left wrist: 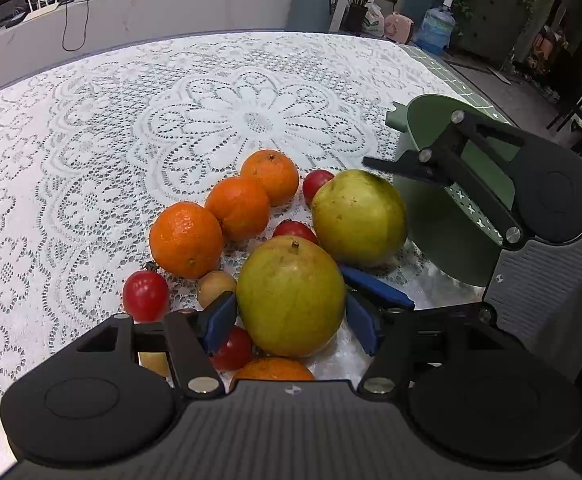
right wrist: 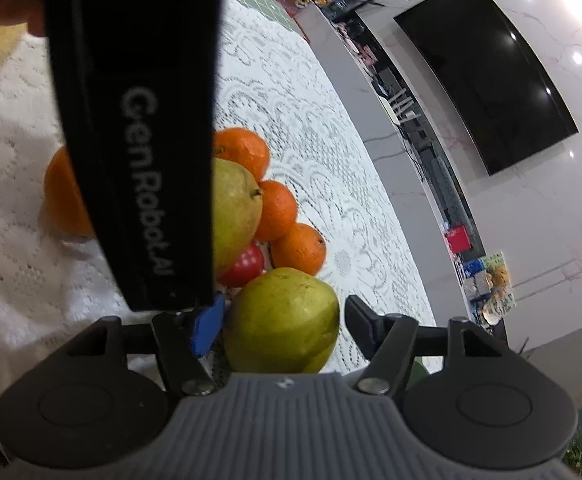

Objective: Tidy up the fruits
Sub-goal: 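Lift both pears and carry them over the green colander with both tools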

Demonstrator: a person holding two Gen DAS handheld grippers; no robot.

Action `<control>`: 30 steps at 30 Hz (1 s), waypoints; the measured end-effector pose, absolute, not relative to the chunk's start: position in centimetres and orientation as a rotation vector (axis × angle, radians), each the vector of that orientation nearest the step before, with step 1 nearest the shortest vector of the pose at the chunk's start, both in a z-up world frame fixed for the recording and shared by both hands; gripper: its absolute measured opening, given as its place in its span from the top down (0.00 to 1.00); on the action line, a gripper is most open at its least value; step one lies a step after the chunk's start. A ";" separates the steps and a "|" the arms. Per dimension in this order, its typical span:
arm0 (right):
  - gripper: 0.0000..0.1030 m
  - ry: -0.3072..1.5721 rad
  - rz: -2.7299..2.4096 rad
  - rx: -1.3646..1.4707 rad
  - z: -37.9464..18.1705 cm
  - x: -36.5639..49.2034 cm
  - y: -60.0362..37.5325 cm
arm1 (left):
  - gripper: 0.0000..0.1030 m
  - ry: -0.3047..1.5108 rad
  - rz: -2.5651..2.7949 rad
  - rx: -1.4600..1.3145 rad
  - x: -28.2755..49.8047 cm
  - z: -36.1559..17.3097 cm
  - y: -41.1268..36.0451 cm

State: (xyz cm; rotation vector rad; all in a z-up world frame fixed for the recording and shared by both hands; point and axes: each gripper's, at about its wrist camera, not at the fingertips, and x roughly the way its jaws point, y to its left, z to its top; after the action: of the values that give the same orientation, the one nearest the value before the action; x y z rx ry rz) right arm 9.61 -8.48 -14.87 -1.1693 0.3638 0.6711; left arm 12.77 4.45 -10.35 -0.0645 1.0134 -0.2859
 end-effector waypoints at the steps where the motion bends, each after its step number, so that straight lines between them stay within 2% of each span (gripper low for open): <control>1: 0.33 0.372 0.663 -1.165 -14.9 9.8 -8.5 | 0.30 1.012 -0.285 -0.067 12.8 -10.4 4.5; 7: 0.33 0.388 0.646 -1.207 -15.6 9.9 -8.1 | 0.29 0.998 -0.277 -0.056 13.0 -10.5 4.2; 9: 0.39 0.390 0.654 -1.204 -15.3 10.0 -8.2 | 0.29 0.994 -0.275 -0.051 13.0 -10.5 4.1; 20: 0.39 0.388 0.643 -1.193 -15.3 9.3 -8.0 | 0.33 0.957 -0.263 -0.032 12.6 -10.6 3.8; 30: 0.39 0.267 0.591 -1.160 -13.5 7.0 -8.1 | 0.33 0.830 -0.238 -0.058 10.5 -8.4 4.6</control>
State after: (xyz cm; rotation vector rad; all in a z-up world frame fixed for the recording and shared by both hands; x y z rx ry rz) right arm 7.03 -8.11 -13.53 -1.1599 0.2672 0.5907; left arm 10.51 4.59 -8.39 -0.0578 0.8302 -0.2380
